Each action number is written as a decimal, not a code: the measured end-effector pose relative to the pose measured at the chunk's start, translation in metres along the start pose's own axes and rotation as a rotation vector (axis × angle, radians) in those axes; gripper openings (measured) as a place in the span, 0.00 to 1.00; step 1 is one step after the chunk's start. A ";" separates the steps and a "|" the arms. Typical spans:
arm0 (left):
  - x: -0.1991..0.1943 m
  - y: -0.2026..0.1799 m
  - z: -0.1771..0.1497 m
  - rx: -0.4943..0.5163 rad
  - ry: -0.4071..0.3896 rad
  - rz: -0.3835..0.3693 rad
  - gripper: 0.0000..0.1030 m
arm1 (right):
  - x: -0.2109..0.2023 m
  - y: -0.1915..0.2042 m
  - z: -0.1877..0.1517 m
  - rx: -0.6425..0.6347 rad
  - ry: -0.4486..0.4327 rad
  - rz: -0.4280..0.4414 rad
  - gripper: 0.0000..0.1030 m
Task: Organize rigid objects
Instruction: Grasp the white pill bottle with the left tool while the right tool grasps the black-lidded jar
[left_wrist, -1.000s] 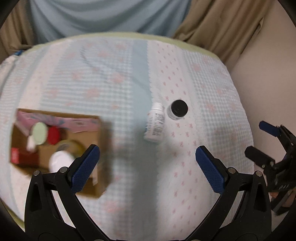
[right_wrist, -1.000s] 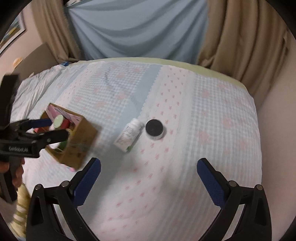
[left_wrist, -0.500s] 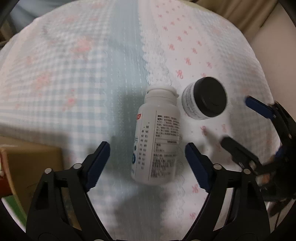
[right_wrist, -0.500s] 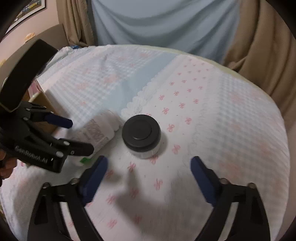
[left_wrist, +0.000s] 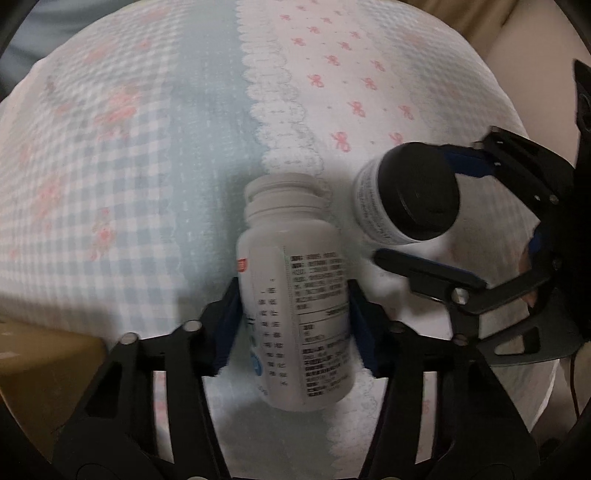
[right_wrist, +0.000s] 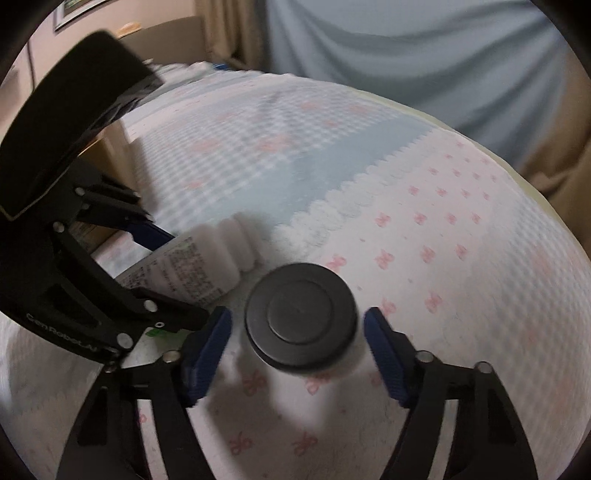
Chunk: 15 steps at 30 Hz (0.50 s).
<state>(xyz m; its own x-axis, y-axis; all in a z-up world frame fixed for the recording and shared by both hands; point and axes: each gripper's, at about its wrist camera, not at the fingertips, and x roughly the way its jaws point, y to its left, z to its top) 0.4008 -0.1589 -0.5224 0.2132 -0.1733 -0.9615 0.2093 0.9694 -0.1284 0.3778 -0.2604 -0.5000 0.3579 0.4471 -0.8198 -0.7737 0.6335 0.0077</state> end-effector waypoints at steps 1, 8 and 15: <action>0.001 -0.001 0.001 -0.001 0.000 -0.004 0.48 | 0.002 0.001 0.000 -0.013 0.004 0.001 0.59; 0.000 0.001 0.002 0.001 -0.005 -0.011 0.47 | 0.004 -0.003 -0.001 0.006 0.010 -0.013 0.51; -0.013 0.015 -0.013 -0.036 -0.007 -0.036 0.47 | -0.002 0.002 -0.001 0.049 0.024 -0.035 0.51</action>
<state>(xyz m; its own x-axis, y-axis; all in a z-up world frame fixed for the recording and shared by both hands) 0.3890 -0.1403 -0.5148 0.2126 -0.2092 -0.9545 0.1827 0.9681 -0.1715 0.3747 -0.2604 -0.4992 0.3710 0.4090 -0.8337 -0.7344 0.6787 0.0062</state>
